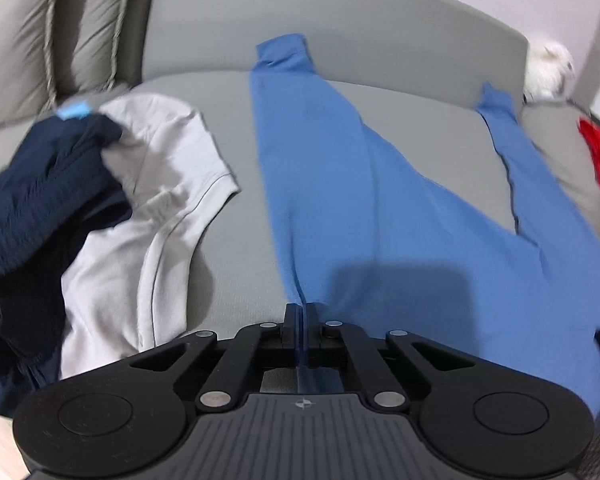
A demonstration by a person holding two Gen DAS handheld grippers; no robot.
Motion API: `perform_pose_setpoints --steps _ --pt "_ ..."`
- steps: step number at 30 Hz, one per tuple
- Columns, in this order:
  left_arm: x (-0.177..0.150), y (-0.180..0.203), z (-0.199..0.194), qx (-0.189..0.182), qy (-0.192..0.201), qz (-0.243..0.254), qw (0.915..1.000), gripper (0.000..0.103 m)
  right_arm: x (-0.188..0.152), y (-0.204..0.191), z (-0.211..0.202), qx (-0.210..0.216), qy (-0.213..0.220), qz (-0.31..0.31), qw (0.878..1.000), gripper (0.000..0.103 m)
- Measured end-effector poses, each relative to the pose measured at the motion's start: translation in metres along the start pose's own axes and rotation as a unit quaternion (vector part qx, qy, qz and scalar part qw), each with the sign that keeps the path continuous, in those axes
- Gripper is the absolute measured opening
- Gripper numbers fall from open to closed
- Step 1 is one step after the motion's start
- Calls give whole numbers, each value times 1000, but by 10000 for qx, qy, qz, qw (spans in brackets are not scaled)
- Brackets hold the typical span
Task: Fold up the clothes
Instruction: 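Open both grippers and lift them away from the sweatshirt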
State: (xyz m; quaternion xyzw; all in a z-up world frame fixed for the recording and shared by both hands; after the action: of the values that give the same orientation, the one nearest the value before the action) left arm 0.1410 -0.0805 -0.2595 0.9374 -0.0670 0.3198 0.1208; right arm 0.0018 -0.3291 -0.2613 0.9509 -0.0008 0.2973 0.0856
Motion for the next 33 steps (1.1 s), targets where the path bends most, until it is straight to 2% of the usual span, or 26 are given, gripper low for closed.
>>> perform_pose_setpoints --steps 2,7,8,10,11,12,14,15,17,19,20,23,24,25,26,27,30,32,33 --pt "3 -3 -3 216 32 149 9996 1 0 2 2 20 -31 13 10000 23" --pt "6 -8 9 380 -187 449 9981 6 -2 7 6 57 -44 47 10000 23" --pt "7 -6 8 420 -223 478 9977 10 -2 6 6 51 -50 38 10000 25" --pt "13 -5 -2 407 -308 326 9982 20 -1 6 6 66 -65 -12 10000 31" --pt "12 -5 -5 403 -313 310 9982 37 0 7 6 63 -68 -45 9999 33" --pt "10 -1 -14 388 -289 353 9982 49 1 8 5 65 -64 -56 9999 33" --pt "5 8 -31 371 -252 469 9979 50 2 10 -1 103 -46 -4 9999 42" --pt "-2 15 -39 421 -291 653 9966 51 2 11 -4 127 -36 31 9999 43" --pt "-12 25 -50 479 -400 708 9955 52 0 12 -17 178 -7 115 9998 46" --pt "-23 34 -67 377 -528 618 9960 56 -3 14 -32 209 -25 216 9995 48" --pt "-28 39 -76 316 -587 580 9961 57 -4 14 -40 225 -34 267 9994 53" --pt "-43 54 -103 167 -675 562 9960 63 -10 18 -64 274 -127 571 9979 59" --pt "-53 64 -118 26 -678 608 9958 69 -13 18 -74 343 -137 681 9970 60" --pt "-58 71 -126 -49 -648 632 9959 73 -17 18 -87 457 -155 775 9958 68" --pt "-61 76 -129 -83 -617 642 9960 77 -21 16 -99 550 -170 828 9949 80" --pt "-69 85 -140 -156 -548 686 9960 79 -25 14 -111 575 -134 837 9947 84" --pt "-85 104 -157 -235 -515 818 9950 81 -34 9 -137 554 3 765 9955 86" --pt "-96 115 -167 -281 -547 929 9938 80 -41 4 -153 536 -77 693 9961 91" --pt "-102 119 -170 -175 -556 1021 9931 81 -44 2 -158 535 -156 648 9963 91"
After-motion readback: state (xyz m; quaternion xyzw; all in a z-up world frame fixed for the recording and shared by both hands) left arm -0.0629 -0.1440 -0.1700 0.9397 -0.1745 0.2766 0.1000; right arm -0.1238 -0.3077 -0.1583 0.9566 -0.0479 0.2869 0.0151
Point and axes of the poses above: each gripper's, at about its wrist camera, not at the fingertips, and z roughly the way its jaws point, y to its right, x to its top, the point moved 5 cm from there along z, roughly the way its jaws point, and after that the axes turned 14 degrees about -z, right-handed, at the moved point
